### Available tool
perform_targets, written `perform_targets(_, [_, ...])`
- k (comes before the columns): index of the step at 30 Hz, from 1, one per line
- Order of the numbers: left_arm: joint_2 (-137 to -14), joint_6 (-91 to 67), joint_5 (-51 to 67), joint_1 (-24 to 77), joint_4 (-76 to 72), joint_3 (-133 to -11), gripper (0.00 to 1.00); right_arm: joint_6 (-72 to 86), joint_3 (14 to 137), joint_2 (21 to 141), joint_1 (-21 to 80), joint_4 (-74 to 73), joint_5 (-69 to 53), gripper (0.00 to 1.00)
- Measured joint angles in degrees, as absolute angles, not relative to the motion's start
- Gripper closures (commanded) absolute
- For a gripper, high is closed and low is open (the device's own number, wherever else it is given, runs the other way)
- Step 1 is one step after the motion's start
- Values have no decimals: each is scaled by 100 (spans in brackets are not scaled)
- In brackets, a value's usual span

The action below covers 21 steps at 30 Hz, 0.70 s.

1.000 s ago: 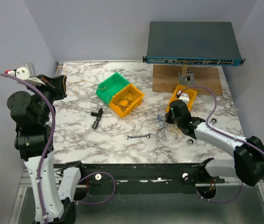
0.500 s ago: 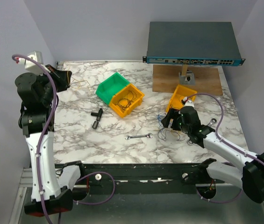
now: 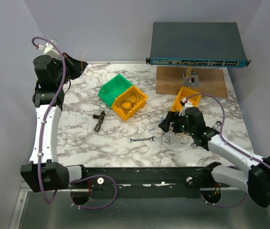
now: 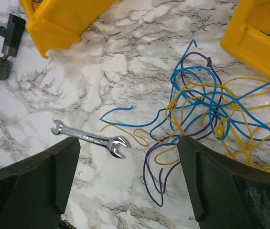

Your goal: Untangle the cables

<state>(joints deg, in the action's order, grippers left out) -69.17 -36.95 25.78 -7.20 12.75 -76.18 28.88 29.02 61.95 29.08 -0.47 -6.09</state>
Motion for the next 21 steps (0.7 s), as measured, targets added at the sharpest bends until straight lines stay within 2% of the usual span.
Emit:
perform_targets(14, [-8617, -3977, 2530, -231, 952, -9415, 100, 2724, 3068, 5819, 2908, 45, -803, 8])
perform_targets(21, [-9157, -3972, 2296, -25, 436, -8917, 100, 2711, 3074, 5686, 2908, 34, -803, 8])
